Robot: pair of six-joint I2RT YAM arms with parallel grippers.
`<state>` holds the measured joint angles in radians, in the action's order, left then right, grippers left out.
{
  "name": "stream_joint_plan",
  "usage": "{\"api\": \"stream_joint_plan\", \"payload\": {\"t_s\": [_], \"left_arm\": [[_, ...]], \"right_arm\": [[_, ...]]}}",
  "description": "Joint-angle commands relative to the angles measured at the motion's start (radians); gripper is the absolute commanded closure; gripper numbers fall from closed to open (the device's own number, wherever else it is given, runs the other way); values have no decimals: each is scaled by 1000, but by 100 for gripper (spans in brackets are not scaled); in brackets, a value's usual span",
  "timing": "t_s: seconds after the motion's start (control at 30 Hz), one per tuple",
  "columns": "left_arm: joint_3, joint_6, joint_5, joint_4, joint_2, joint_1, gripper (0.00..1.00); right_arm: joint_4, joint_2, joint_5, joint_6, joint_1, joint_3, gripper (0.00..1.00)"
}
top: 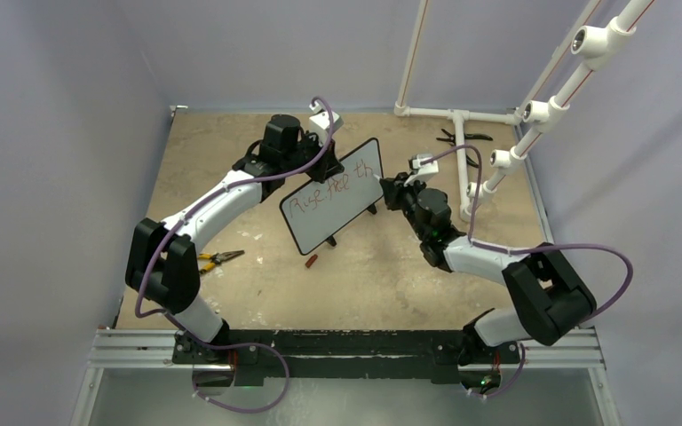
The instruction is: Write a sentence on the whiteboard
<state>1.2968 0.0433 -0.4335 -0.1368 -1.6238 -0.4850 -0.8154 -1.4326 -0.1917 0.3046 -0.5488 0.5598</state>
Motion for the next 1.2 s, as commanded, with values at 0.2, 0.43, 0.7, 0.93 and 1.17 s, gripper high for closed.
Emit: {"api": "stream_joint_plan", "payload": {"t_s": [0.2, 0.43, 0.7, 0.93, 1.17], "left_arm": [[-21, -51, 36, -6, 22, 0, 100], [-21, -51, 35, -6, 24, -1, 100], [-22, -51, 29, -6, 24, 0, 100], [-21, -31, 29, -4, 22, 0, 100], [-22, -29, 30, -4, 22, 0, 100]], "right_arm": [[-18, 59, -9, 13, 0, 40, 100], [-40, 12, -7, 2, 0, 76, 100], [-51, -20, -51, -2, 0, 89, 100], [-57, -25, -103, -8, 1, 103, 100], [-88, -11, -76, -27, 1, 119, 100]]}}
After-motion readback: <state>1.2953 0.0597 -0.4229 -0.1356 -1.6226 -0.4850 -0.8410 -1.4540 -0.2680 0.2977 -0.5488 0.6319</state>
